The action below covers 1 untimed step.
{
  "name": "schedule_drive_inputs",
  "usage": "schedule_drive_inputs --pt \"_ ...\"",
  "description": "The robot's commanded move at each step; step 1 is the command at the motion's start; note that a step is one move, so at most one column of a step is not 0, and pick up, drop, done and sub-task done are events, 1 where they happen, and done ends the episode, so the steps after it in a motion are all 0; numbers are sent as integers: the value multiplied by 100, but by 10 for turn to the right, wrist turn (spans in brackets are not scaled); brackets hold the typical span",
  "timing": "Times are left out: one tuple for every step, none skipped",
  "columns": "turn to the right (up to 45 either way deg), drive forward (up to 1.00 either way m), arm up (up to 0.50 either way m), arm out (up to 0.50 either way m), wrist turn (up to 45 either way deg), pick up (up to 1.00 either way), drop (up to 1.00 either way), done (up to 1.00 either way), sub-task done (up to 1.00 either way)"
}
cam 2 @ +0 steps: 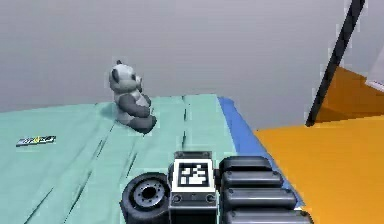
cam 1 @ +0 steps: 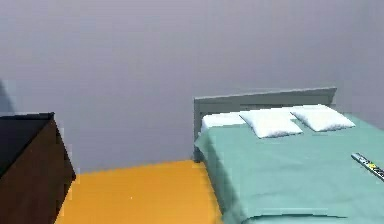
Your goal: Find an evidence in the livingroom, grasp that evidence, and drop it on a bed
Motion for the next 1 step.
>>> schedule_drive_inputs --pt "-390 0 0 0 0 0 0 0 0"
